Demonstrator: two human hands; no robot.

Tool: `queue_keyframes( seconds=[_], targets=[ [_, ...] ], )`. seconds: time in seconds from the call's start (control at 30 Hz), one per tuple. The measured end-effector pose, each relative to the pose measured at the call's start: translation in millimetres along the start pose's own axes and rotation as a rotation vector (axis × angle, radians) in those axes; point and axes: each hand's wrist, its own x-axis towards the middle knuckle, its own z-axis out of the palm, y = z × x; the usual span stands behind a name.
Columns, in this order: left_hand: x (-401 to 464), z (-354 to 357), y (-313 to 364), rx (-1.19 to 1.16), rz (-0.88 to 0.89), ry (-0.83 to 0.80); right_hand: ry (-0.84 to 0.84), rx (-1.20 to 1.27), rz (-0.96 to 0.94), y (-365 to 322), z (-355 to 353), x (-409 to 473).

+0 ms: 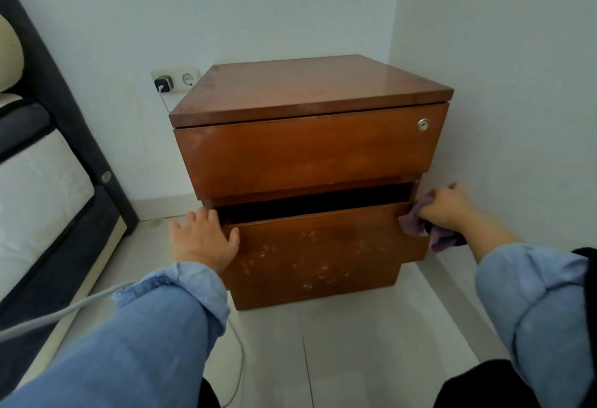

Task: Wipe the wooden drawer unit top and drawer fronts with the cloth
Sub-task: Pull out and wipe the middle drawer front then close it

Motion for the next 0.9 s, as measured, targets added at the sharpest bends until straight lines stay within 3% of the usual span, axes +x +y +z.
queue_keyframes(
  seconds=[0.17,0.27,0.47,0.6,0.7,0.9],
  targets=[
    [-6.6,-11.8,45.1,-0.14,0.123,0.012,0.105,0.562,0.125,0.8,-34.1,-7.4],
    [-11.0,-12.5,76.4,-0.21,0.226,-0.068,0.216,0.693,0.11,2.7,-38.8,-0.5],
    [-27.2,5.1,97.0,-0.223,0.266,-0.142,0.334,0.591,0.041,7.3,15.7,-5.7],
    [-25.1,8.8,90.3,-0.202,0.299,-0.135,0.372,0.355,-0.022,11.7,47.2,-5.5],
    [-27.6,11.3,93.5,-0.218,0.291,-0.116,0.343,0.258,-0.018,2.8,47.2,-5.5],
    [-27.4,12.8,94.1,-0.202,0.292,-0.119,0.192,0.217,-0.228,-56.7,77.6,-46.9]
  ],
)
